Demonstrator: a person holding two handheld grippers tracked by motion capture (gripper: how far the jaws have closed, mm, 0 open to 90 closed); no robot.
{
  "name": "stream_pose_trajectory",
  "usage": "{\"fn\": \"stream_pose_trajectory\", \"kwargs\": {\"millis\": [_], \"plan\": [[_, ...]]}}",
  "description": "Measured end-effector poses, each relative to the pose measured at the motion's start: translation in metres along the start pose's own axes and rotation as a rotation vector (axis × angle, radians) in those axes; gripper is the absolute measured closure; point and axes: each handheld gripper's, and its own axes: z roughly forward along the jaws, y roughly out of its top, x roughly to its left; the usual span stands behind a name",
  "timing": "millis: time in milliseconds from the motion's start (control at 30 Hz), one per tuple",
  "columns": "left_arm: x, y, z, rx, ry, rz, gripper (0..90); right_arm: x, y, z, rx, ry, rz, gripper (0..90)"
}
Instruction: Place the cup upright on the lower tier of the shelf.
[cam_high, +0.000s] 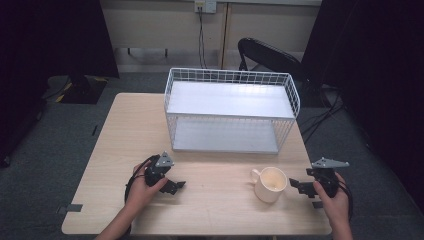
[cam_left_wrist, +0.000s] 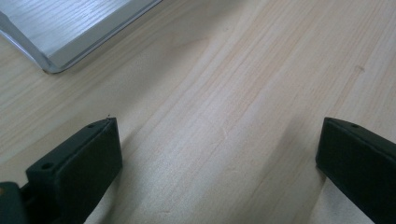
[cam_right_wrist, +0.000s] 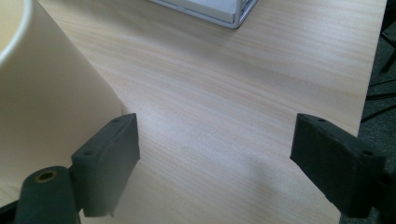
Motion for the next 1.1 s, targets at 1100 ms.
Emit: {"fn": "stream_pose_trajectory", "kwargs": {"millis": [1100], "plan": [[0.0,0.0,0.0,0.0,0.0,0.0,0.0,0.019,0.034,-0.031,-0.002,0.026,-0.026,15.3]]}}
